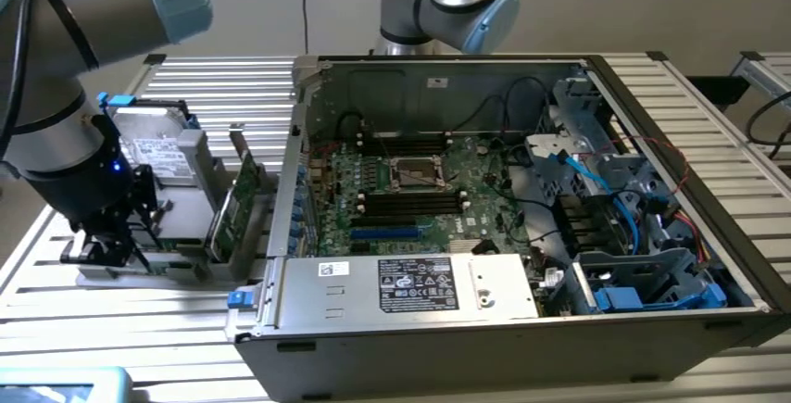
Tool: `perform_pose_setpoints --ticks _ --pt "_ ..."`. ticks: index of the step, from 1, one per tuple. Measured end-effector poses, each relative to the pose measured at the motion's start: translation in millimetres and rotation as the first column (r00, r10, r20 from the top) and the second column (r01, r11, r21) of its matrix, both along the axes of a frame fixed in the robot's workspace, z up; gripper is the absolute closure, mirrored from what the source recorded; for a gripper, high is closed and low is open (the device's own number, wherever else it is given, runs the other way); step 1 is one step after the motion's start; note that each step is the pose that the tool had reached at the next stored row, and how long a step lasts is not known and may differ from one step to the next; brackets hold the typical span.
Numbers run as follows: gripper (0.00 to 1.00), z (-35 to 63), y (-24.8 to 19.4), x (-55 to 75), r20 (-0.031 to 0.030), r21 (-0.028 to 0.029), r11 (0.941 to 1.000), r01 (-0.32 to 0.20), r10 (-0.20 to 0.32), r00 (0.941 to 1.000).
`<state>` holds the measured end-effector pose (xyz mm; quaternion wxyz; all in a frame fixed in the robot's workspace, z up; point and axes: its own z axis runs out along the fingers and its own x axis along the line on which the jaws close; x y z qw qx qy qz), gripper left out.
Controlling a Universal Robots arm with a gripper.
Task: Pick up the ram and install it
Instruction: 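Pick up the ram and move it above insertion slot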
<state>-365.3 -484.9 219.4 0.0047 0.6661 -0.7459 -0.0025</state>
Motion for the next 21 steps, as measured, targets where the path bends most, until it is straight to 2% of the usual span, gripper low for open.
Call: perform_pose_setpoints --ticks 10,21 --pt "0.64 -14.9 -0.1 0.3 0.0 -0.0005 1.0 0.0 0.0 1.0" --pt "0.64 -21.7 0.7 0.0 0.0 -0.0005 1.0 0.0 0.0 1.0"
